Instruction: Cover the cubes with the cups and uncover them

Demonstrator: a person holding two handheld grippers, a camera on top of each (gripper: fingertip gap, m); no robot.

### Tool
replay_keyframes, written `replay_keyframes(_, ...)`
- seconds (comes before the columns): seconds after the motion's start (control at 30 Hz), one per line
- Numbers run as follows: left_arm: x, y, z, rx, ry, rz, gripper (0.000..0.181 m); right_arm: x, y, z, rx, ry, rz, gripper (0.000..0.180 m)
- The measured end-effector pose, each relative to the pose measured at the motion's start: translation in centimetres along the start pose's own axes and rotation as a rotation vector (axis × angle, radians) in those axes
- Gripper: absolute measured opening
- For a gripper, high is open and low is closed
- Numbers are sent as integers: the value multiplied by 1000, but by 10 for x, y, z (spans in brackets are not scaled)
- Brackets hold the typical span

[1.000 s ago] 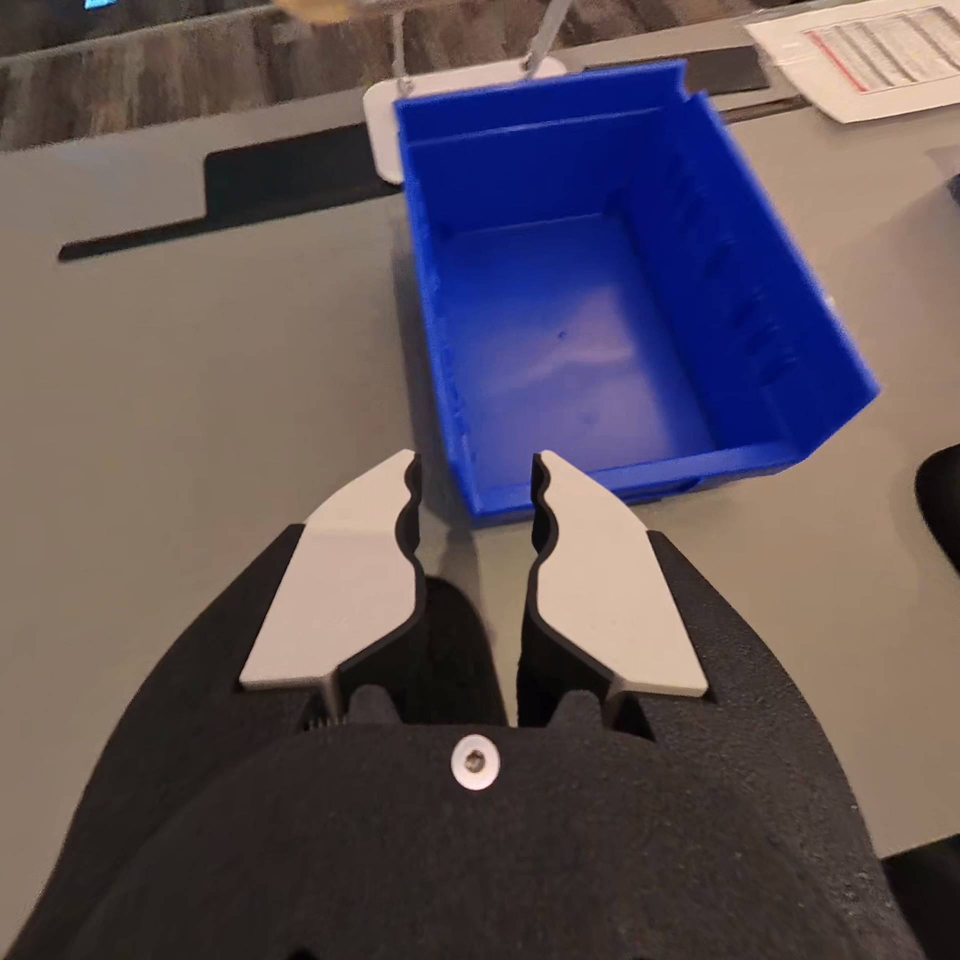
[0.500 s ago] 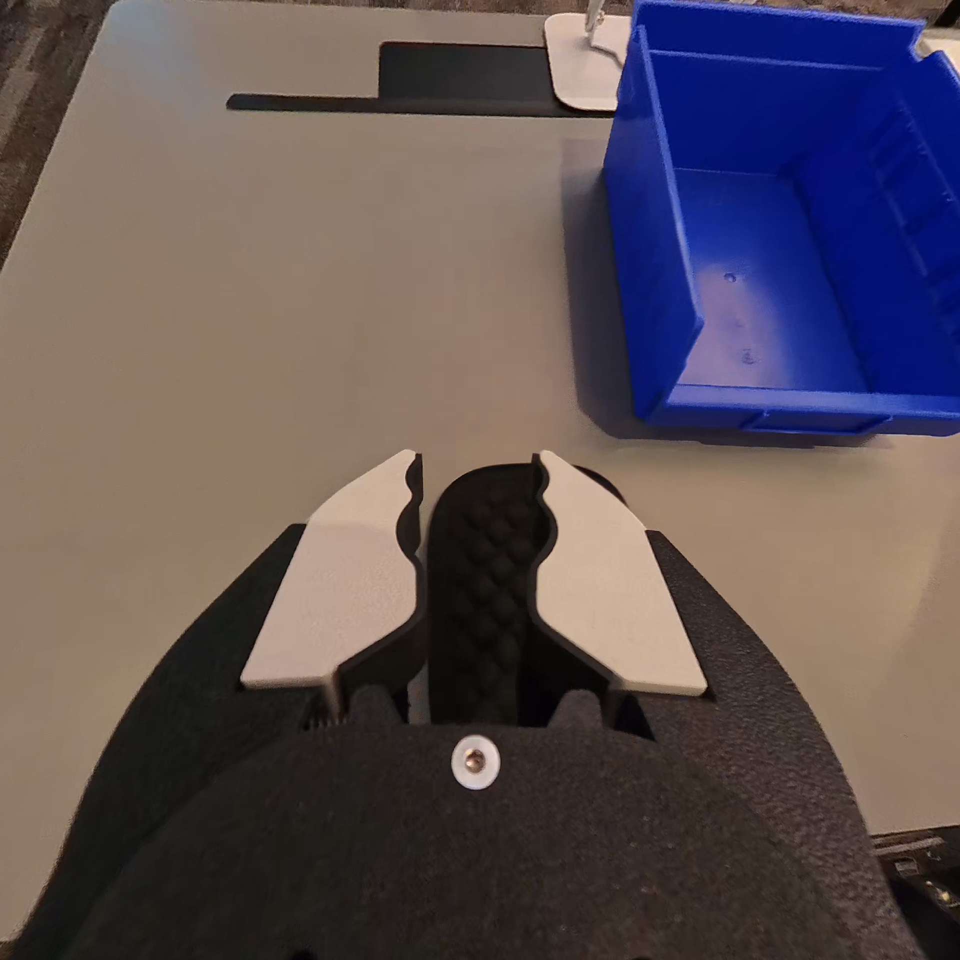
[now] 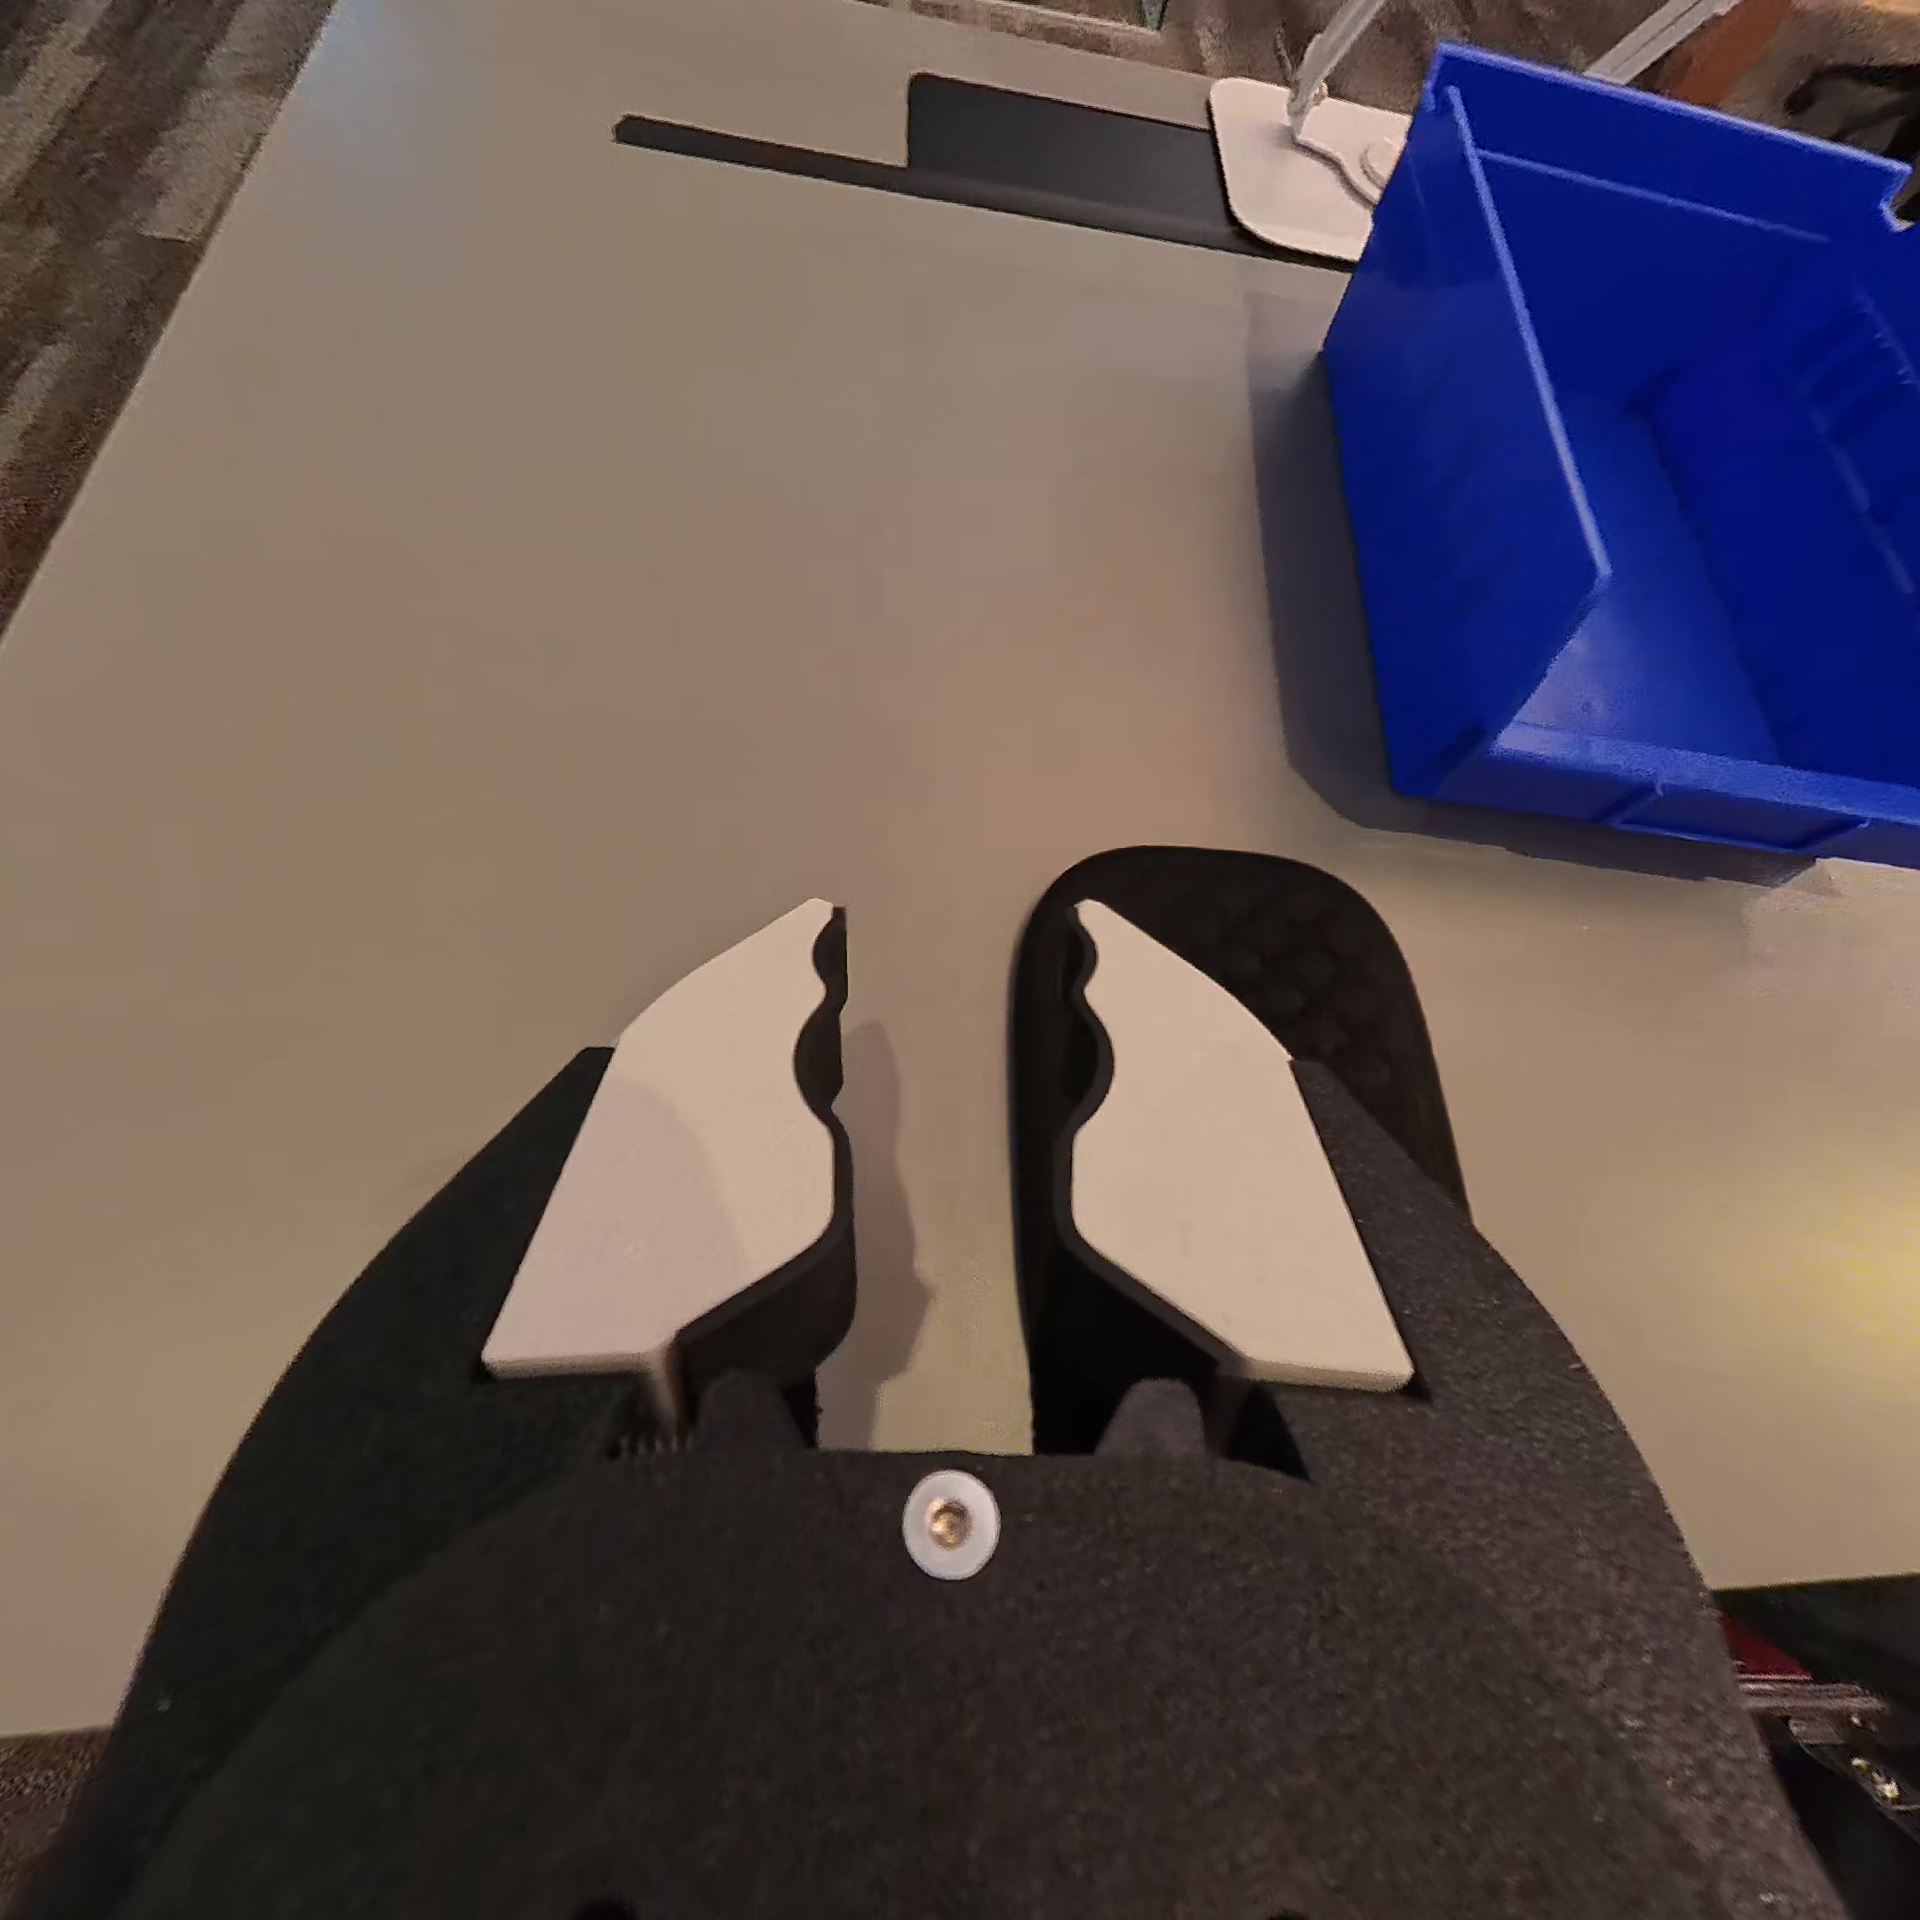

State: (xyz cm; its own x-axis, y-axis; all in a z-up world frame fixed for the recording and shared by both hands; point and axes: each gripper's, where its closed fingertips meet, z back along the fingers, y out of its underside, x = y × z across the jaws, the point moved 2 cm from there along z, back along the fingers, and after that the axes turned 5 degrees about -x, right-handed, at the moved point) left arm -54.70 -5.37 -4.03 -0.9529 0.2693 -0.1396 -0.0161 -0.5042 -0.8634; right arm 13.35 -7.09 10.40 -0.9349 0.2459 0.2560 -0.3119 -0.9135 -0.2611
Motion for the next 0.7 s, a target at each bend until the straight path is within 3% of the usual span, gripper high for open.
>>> replay_keyframes(0.23,34,5,30,-39,-37,37,37,184,-32,-35,74,-76,225,4)
replay_keyframes(0.5,85,14,62,-18,-184,23,36,392,-32,-128,179,-324,466,4)
replay_keyframes(0.7,120,18,80,-34,-264,55,36,502,-28,-199,185,-360,569,5)
